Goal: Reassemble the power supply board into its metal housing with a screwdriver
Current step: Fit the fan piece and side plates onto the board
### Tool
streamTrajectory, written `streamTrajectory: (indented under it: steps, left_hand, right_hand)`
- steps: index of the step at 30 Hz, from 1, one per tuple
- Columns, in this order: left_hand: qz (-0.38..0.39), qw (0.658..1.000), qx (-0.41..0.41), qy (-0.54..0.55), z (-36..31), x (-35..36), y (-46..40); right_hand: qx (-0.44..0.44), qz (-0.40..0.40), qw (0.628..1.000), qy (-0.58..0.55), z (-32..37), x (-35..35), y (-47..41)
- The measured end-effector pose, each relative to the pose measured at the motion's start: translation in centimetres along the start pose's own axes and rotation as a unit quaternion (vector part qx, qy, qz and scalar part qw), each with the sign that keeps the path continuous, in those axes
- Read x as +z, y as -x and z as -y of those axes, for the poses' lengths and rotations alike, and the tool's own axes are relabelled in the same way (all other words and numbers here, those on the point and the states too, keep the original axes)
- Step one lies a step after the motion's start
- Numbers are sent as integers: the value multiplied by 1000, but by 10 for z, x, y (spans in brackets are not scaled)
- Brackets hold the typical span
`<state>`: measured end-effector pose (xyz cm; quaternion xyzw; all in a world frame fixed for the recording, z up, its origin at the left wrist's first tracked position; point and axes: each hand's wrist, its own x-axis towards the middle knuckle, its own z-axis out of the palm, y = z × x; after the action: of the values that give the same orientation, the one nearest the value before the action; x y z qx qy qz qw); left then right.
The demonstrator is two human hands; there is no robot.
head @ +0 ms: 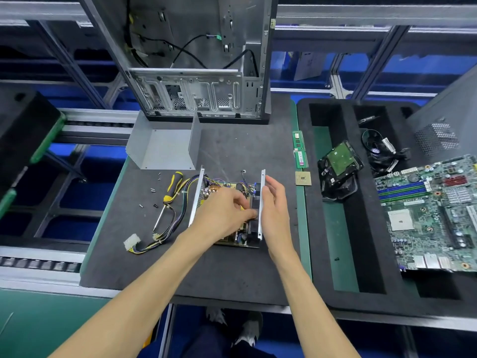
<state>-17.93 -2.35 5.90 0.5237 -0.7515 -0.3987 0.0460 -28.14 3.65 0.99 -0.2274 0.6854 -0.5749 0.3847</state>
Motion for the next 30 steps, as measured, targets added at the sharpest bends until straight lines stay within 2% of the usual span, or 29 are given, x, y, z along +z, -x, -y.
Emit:
streamTrajectory:
  steps: [7, 9, 12, 14, 18, 21, 30]
  left_hand:
    - [76, 996, 29, -28, 0, -9, -1]
    - [28, 999, 23, -37, 0, -16, -10]
    - [-138, 989, 32, -48, 1, -31, -32]
    - [-167, 983, 43, -59, -1, -36, -48]
    - [-109, 989, 18, -99, -8, -27, -80]
    - [-58, 995, -5, -87, -10, -21, -95]
    - [9, 987, -13, -160, -13, -20, -116]
  right_hand:
    - [-14, 2, 1000, 17, -7, 4, -7]
    - [-9, 6, 1000, 27, -6, 2, -11]
    - [-6, 11, 999, 38, 0, -1, -18]
    - [-5, 8, 999, 38, 5, -2, -21]
    - [0, -2, 1000, 31, 10, 1, -28]
    - [10, -3, 1000, 29, 12, 2, -32]
    - [19, -43, 998, -37, 1, 14, -27]
